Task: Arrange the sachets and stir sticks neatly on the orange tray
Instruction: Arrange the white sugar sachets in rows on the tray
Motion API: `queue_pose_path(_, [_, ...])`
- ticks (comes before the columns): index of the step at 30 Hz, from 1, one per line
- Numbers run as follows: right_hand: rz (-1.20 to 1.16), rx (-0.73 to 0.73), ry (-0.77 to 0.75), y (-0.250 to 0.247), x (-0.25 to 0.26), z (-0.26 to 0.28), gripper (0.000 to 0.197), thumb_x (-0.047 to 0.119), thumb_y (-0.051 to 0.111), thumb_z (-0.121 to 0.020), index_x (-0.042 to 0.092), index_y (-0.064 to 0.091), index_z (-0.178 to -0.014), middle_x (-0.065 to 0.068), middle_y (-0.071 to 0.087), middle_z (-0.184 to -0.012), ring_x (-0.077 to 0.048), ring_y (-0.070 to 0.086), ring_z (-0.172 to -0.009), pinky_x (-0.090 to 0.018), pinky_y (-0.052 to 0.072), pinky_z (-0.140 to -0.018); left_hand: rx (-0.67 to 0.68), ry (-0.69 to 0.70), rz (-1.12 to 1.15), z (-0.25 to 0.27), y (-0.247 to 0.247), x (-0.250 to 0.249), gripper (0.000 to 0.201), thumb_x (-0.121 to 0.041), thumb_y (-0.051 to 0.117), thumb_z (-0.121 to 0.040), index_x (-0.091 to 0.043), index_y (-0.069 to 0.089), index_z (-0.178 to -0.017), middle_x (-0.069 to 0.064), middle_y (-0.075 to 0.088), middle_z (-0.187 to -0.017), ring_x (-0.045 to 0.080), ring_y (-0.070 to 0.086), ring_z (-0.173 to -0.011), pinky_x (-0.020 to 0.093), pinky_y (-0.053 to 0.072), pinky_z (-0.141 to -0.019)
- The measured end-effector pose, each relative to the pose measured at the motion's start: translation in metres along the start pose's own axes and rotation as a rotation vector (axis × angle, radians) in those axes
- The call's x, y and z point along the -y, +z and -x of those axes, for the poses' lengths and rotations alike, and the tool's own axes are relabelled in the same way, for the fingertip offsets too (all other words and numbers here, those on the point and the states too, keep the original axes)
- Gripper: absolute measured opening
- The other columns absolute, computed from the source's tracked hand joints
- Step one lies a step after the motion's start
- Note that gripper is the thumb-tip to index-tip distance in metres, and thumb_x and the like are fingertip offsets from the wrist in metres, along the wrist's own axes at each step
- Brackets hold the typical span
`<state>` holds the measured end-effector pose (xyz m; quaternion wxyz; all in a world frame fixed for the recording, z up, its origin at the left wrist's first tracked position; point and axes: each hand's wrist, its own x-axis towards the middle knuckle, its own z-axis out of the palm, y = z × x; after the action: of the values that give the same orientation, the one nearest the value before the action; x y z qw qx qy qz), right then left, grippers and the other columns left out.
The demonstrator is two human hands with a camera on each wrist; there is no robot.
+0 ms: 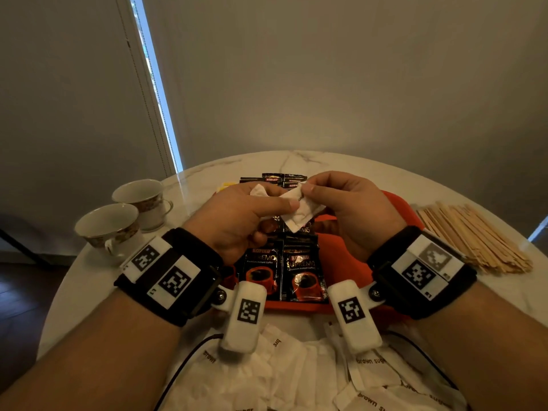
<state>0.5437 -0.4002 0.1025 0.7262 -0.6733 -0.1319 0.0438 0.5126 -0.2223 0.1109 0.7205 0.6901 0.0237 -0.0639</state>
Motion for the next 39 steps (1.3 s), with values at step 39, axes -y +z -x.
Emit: queue_pose_path(39, [-0.149,-0.331,0.079,-0.034,0.002,-0.032,0.016,-0.002,0.069,-0.090,0.009,0.071,-0.101,-0.014,0.077,-0.098,-0.017,0.070,-0.071,-0.029,0.055,-0.061,-0.155,-0.029,0.308,-0.012,-0.003,-0.001,0.009,-0.015,0.070,-0.096,-0.010,0.069,-0.104,0.004,0.073,-0.082,0.007,0.047,-0.054,0.017,0.036,-0.041])
